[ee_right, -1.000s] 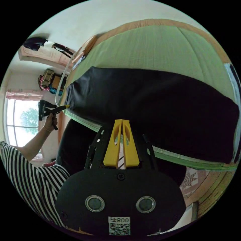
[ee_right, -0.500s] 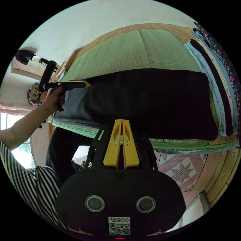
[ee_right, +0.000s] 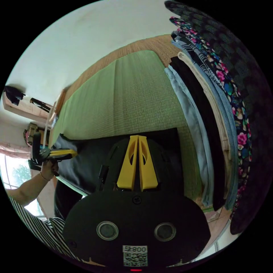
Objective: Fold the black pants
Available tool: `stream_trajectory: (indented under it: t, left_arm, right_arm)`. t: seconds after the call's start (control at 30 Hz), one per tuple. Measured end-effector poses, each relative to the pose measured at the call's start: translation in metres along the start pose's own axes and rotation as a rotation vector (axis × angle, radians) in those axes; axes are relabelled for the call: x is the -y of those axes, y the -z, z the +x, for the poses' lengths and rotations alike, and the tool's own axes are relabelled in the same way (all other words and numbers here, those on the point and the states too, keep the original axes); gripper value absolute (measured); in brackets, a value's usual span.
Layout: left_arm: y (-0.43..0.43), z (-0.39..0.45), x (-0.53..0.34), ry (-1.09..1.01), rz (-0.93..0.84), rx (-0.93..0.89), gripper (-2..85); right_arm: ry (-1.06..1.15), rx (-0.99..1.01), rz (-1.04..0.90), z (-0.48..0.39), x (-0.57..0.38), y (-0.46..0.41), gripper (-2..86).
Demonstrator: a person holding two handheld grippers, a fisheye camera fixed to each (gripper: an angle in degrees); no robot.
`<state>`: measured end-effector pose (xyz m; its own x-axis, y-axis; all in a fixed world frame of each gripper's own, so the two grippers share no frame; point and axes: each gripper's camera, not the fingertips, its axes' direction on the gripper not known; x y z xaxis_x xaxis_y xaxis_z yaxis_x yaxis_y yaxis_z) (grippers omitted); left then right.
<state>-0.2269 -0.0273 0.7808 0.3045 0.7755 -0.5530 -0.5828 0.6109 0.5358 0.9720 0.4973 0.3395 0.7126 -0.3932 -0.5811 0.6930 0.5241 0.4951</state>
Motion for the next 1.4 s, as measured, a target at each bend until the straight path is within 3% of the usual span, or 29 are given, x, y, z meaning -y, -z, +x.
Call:
stream_trajectory:
  t: [0.17,0.27,0.4,0.5,0.63,0.87,1.13,1.4]
  left_arm:
    - [-0.098,-0.030,-0.022,-0.085,-0.002,0.003,0.0]
    - [-0.155,-0.061,-0.038,-0.083,-0.039,0.010,0.0]
    - [-0.203,-0.086,-0.067,-0.131,0.001,-0.080,0.0]
    - [-0.276,-0.108,-0.085,-0.154,-0.127,-0.059,0.1]
    - [-0.326,-0.139,-0.100,-0.173,-0.061,-0.147,0.4]
    - [-0.429,-0.137,-0.063,-0.400,-0.054,-0.139,4.7]
    - [-0.575,-0.118,-0.001,-0.571,-0.173,-0.052,9.7]
    - [-0.709,-0.140,0.005,-0.629,-0.288,0.046,10.0]
  right_arm:
    - [0.013,0.012,0.112,-0.005,-0.023,0.029,0.0]
    - [0.024,-0.033,0.001,0.000,-0.025,0.015,0.0]
    - [0.052,0.101,0.109,-0.001,-0.068,0.054,0.1]
    - [0.029,0.023,0.012,0.007,-0.107,0.038,0.1]
    - [-0.065,0.160,0.120,0.035,-0.138,0.065,0.2]
    - [-0.196,0.010,0.256,0.070,-0.181,0.115,1.0]
    - [-0.258,0.013,0.258,0.101,-0.189,0.130,9.2]
    - [-0.241,0.111,0.234,0.119,-0.192,0.126,8.6]
